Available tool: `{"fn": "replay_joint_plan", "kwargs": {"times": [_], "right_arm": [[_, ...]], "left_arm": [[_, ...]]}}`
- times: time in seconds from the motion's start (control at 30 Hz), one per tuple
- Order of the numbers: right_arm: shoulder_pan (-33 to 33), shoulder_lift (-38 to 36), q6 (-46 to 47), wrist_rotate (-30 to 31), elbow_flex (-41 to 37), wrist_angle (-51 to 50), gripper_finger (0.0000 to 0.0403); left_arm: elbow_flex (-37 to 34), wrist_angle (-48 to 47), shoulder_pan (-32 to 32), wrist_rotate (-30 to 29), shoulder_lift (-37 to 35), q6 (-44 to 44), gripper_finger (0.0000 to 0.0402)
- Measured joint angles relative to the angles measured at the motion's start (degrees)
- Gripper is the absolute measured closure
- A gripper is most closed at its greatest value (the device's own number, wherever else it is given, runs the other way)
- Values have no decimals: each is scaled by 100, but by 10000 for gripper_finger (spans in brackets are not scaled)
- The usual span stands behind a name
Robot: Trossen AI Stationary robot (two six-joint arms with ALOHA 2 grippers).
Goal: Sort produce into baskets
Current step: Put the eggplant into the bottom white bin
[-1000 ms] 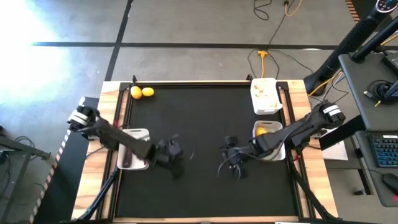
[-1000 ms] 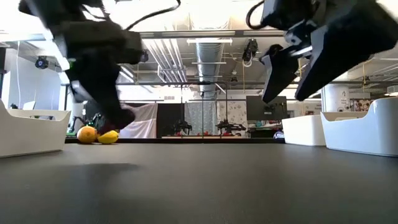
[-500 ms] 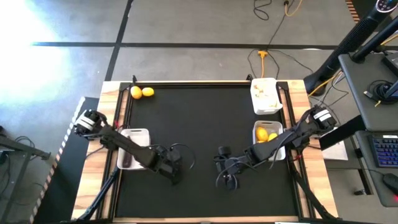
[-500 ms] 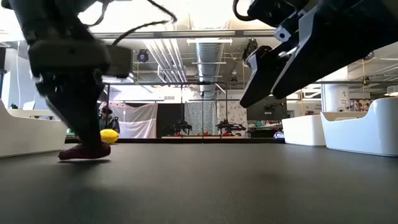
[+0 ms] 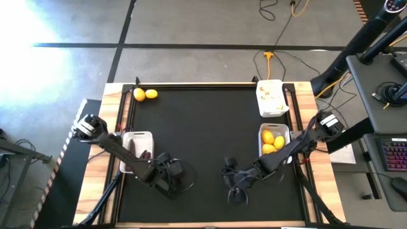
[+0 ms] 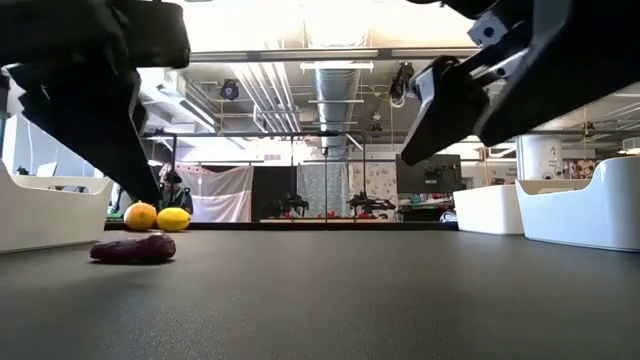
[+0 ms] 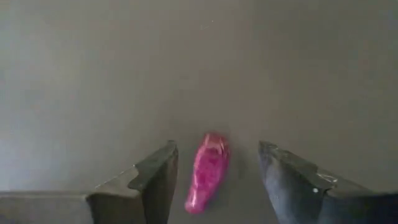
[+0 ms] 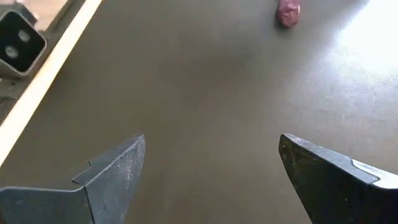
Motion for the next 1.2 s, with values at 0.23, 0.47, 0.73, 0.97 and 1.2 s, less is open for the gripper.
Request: {"fn": "replay_joint_plan", "kwargs": {"times": [0.23,0.47,0.73,0.97,1.2], "right_arm": [[169,92,169,272,-2,299,39],[169,222,377,290,-2,546,39],[155,316,398,435,7,762,39],[126,283,454,582,13,806,39],[-77,235,318,572,13,793,39]], "left_arm": [[-196,519,197,353,92,1064,205],[-1099,1709,135,437,90,1319,211],[-1666,2807,105,269,57,2012,212],[-1951,3118,107,481,57,1981,275],[-1987,3123,121,639,-174,1935,387]]}}
